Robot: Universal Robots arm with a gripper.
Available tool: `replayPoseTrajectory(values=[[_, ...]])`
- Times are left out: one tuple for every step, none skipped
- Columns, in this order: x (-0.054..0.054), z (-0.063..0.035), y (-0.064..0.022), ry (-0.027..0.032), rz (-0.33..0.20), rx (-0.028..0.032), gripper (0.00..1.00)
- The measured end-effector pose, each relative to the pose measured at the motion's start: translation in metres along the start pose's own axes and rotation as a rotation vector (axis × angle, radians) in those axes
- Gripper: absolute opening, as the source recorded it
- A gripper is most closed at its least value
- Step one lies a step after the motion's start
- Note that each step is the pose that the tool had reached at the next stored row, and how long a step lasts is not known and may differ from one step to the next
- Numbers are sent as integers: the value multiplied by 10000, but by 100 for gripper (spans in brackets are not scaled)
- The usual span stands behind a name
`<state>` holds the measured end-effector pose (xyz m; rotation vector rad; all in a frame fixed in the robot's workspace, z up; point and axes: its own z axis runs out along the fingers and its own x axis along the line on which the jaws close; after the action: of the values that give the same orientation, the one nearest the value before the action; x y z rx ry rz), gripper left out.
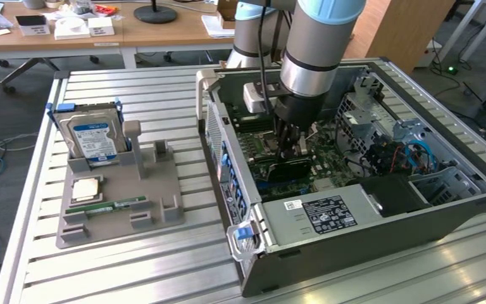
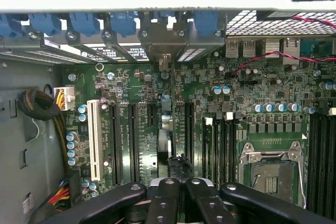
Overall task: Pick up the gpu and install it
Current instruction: 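Press down on the gpu until it lock into place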
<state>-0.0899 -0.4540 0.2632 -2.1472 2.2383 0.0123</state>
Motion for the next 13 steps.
replayPoseTrajectory(values=[[0,0,0,0,0,0,11],[0,0,0,1,0,0,11],[0,1,0,0,0,0,11],[2,1,0,-1,1,1,11],[4,2,1,-2,2,2,11],[7,2,1,-1,2,1,11],[11,2,0,-1,1,0,11],[13,3,0,-1,1,1,11],[13,3,0,0,2,1,11],[14,5,1,1,2,0,11],[15,9,1,1,0,0,11],[15,12,2,2,0,0,11],[15,14,4,3,0,-1,11]])
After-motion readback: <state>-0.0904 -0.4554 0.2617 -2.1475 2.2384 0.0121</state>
